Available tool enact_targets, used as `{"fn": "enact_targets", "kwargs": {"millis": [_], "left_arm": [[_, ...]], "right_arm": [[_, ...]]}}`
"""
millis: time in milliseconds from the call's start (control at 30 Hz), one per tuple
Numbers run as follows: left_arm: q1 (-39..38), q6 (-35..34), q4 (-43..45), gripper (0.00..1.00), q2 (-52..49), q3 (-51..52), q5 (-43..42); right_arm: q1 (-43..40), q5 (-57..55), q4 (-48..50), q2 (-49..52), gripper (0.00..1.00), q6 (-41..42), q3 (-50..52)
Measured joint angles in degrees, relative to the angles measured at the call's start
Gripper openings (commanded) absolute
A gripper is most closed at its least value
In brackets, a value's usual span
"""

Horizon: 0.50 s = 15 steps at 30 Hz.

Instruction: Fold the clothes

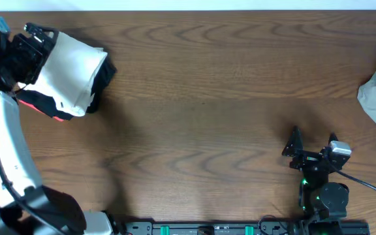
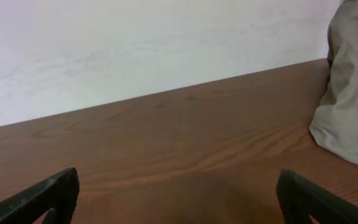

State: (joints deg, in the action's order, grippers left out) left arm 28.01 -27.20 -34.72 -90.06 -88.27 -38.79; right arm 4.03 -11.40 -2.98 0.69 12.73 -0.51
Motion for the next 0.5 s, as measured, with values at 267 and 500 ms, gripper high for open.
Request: {"fn": "enact_targets", "kwargs": {"millis": [267,500], "left_arm": [[-12.5,3.4,-1.6,0.98,19.2,0.6,2.1],[-28.2,10.4,-11.3,0.98,35.0,2.2,12.9]], "right_arm": [[0.0,0.0,0.0,0.0,0.99,0.0,0.0],[0.0,0.0,0.0,0.0,0.99,0.0,0.0]]}}
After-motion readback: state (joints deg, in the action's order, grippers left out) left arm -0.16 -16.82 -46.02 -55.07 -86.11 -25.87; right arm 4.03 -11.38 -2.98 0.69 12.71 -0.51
